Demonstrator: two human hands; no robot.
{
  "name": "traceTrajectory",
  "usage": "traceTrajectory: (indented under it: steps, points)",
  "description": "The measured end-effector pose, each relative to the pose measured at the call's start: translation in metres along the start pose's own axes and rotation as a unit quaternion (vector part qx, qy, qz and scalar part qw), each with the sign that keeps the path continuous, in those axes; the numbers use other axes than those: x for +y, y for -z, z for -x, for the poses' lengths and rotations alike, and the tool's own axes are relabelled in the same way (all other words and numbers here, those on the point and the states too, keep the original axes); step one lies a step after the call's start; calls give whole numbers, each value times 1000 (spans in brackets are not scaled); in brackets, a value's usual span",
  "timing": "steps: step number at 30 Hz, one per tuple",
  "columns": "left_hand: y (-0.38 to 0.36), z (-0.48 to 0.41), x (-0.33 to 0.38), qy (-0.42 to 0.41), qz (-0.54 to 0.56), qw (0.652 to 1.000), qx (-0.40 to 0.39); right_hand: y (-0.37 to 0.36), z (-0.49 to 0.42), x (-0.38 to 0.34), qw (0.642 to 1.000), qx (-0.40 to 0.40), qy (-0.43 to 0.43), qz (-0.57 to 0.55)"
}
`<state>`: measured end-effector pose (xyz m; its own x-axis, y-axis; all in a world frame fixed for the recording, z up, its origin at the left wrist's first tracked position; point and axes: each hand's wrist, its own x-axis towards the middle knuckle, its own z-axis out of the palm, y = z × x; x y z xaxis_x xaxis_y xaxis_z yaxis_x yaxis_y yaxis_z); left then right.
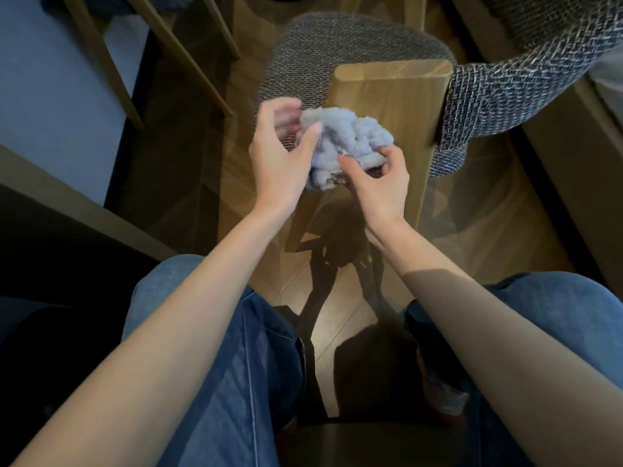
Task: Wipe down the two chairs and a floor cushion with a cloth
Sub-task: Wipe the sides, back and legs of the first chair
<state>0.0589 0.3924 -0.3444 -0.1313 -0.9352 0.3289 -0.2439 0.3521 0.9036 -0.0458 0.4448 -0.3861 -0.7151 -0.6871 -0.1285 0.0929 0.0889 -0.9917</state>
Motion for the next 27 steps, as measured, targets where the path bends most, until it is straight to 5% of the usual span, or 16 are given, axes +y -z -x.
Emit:
traceTrajectory:
  steps: [4,10,17,23,27]
  points:
    - [-13,-2,12,6,75,997,18,-10,9,-1,997,32,-23,-68]
    - [-26,-5,-14,-22,-25,999,19,-14,4,9,999,27,24,-7]
    - [-28,8,-71,84,-78,993,-13,-17,-11,47,995,-59,-54,59]
    - [-38,19,-92,150,-56,987,34,-20,-22,62,994,-40,-52,84]
    - [-38,14,-72,138,4,989,56,-21,-13,50,998,-12,-66,-5]
